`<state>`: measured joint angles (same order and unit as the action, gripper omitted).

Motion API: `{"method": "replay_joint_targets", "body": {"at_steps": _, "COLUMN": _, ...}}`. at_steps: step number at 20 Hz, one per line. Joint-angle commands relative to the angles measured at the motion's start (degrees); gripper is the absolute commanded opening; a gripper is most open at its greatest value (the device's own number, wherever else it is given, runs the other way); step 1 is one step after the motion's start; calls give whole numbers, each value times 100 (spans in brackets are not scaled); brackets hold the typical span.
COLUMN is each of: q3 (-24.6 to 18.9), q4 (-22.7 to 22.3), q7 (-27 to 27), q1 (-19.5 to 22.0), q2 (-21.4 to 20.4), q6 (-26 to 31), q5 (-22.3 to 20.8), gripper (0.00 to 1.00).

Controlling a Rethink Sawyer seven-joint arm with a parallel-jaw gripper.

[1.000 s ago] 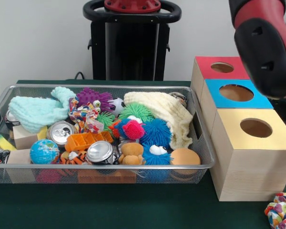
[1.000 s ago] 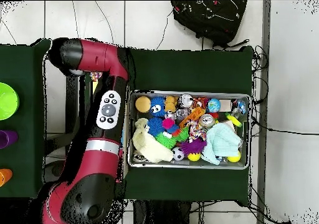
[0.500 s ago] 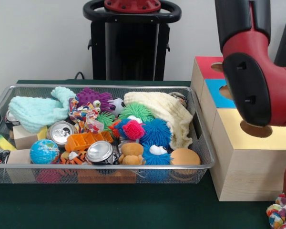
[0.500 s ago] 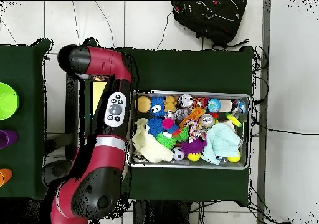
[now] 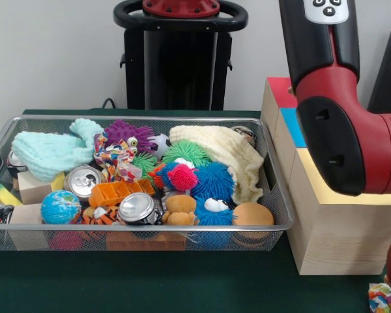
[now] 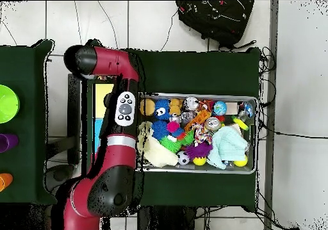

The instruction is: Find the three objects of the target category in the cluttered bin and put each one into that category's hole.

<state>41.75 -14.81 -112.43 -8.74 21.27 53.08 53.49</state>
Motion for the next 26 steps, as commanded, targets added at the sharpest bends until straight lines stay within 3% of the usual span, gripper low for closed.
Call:
{"method": "replay_joint_targets", "body": {"at_steps": 1, "q3": 445, "q4": 382, "q7": -1111, "q1": 371, "q2": 590, "q6": -53, "q5": 196, "gripper": 100}}
{"method": "replay_joint_targets", "body": {"at_steps": 16, "q3": 859, "q4": 583, "q7": -1122, "q1": 474, "q2": 812, "q6": -271, "q5": 484, "gripper": 100}}
{"method": "replay_joint_targets", "body": {"at_steps": 17, "q3": 777, "q4": 559, "q7": -1111, "q1": 462, "q2": 824, "q6": -417, "q5": 556, "gripper": 0}}
{"method": "replay_joint_targets", "body": {"at_steps": 26, "q3": 734, "q4": 629, "q7": -847, "q1": 511, "q2": 862, "q6": -427, "q5": 685, "gripper": 0}}
